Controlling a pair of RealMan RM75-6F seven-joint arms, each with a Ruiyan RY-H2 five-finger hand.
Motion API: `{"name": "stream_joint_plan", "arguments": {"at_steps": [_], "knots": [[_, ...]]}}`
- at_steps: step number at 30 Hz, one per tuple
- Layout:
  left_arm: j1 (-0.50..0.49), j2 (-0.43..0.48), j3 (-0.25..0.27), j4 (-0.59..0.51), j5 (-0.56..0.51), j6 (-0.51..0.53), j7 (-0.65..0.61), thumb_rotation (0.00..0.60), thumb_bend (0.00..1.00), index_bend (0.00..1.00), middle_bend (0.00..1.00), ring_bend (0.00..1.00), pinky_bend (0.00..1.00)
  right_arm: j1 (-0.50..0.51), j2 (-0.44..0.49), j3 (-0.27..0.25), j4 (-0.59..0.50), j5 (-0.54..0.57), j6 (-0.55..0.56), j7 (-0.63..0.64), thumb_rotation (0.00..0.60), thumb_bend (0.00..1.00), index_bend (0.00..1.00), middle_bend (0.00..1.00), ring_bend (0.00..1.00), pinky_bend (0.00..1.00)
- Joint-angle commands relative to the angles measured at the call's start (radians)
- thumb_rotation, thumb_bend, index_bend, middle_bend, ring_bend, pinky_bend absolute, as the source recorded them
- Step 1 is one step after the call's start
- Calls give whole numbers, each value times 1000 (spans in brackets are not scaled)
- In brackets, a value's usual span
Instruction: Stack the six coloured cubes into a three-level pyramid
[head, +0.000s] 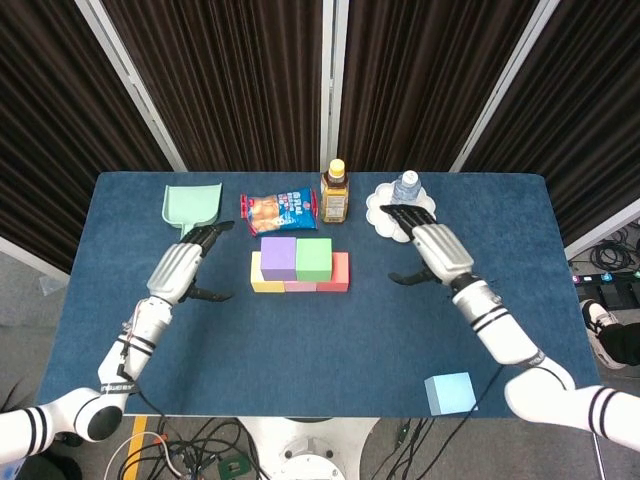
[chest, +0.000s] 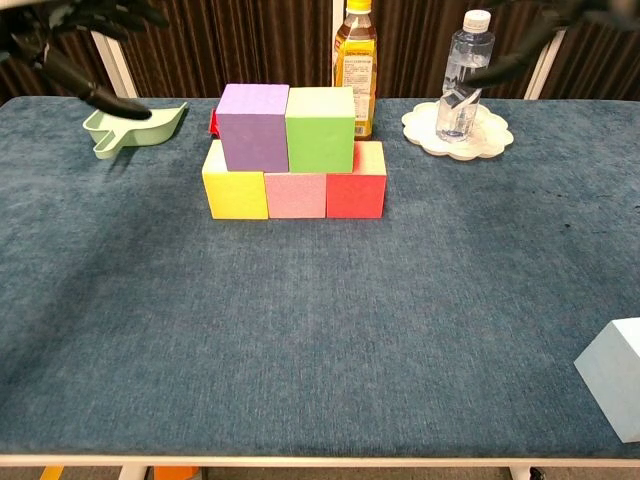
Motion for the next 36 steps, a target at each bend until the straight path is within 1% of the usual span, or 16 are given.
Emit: {"name": "stream_joint_plan", "arguments": {"at_steps": [1,4,9,12,18,22,27,36], "knots": [[1,-9,10,7,-9,-7,22,600,20,85,115,103,110,-95,112,-70,-73,-94,42,61,600,106,0,97,0,0],[6,-16,16,4,-6,6,50,600,20,85,114,103,110,-143,159,-115,-81,-180,66,129,600,111,0,110,0,0],[11,-12,34,-19,16,19,104,600,20,84,114,103,109,-197,201,-197,-57,-338,110,244,600,104,0,134,0,0],[11,-10,34,-33,12,17,116,600,20,85,114,103,109,-219,210,-245,-32,-424,138,296,600,86,0,144,0,0],[3,-7,25,-36,-15,-6,128,600,19,85,114,103,109,-257,198,-323,30,-551,215,374,600,35,0,161,0,0],[-2,-7,15,-37,-38,-19,127,600,20,85,114,103,109,-273,186,-368,69,-617,255,402,600,0,0,169,0,0],[-13,-6,2,-44,-59,-32,136,600,20,85,115,103,109,-275,172,-425,109,-694,276,425,600,0,0,178,0,0],[-26,-2,-14,-64,-94,-38,165,600,20,85,114,103,109,-292,132,-489,190,-762,331,439,600,0,0,178,0,0]]}}
